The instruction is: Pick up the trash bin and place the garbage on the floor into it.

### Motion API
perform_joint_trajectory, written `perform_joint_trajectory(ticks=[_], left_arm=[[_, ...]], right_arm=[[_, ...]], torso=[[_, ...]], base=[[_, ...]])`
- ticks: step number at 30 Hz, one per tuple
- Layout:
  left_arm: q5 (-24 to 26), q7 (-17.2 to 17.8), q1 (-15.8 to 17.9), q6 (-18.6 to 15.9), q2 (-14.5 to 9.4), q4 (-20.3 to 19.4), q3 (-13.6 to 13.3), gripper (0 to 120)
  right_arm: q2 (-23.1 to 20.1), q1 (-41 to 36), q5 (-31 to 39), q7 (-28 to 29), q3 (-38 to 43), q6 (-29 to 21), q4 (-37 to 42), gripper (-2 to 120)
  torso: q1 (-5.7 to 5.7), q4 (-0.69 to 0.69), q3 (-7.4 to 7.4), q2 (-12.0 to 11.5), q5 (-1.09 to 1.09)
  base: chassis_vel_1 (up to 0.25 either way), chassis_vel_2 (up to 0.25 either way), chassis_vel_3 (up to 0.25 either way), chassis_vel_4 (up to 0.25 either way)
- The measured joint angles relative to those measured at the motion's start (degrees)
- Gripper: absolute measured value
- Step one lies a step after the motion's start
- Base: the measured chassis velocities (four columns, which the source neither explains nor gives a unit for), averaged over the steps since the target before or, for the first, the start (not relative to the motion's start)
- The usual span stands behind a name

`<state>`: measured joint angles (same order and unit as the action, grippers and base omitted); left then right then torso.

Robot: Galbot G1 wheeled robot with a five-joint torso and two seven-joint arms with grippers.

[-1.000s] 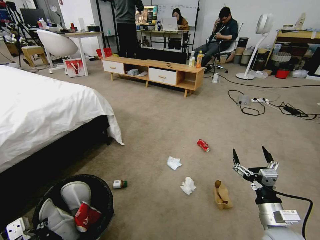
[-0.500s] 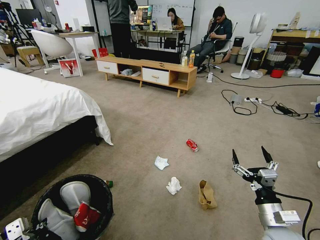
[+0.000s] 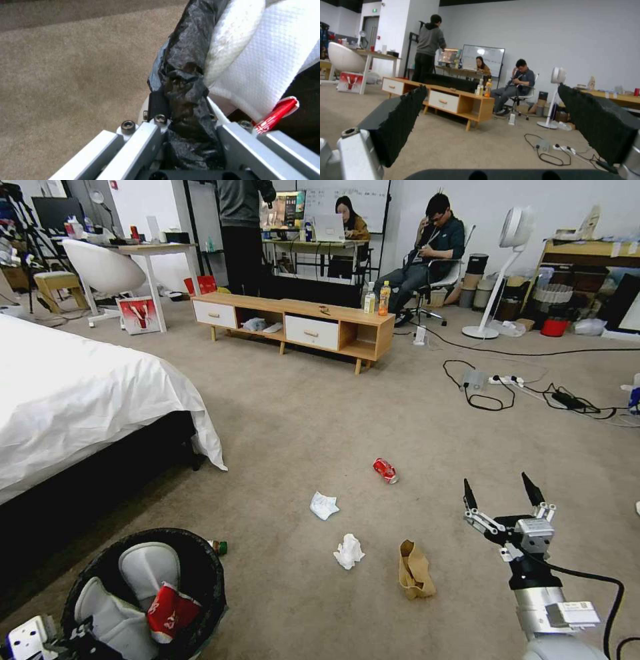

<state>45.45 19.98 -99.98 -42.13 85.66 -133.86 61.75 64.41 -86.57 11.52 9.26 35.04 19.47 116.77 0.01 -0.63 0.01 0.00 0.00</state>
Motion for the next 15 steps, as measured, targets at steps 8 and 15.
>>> perform_joint_trajectory(ticks=[8,15], left_arm=[[2.03,0.67,-0.20,0.00,0.16,-0.42,0.28,3],[2.64,0.63,-0.41,0.00,0.25,-0.42,0.54,3]], right_arm=[[-0.14,0.01,-0.07,-0.02,0.06,-0.09,0.10,100],[-0.15,-0.39,-0.35,-0.09,0.33,-0.06,0.09,100]], torso=[[0.00,0.00,0.00,0.00,0.00],[0.00,0.00,0.00,0.00,0.00]], base=[[0.000,0.000,0.000,0.000],[0.000,0.000,0.000,0.000]])
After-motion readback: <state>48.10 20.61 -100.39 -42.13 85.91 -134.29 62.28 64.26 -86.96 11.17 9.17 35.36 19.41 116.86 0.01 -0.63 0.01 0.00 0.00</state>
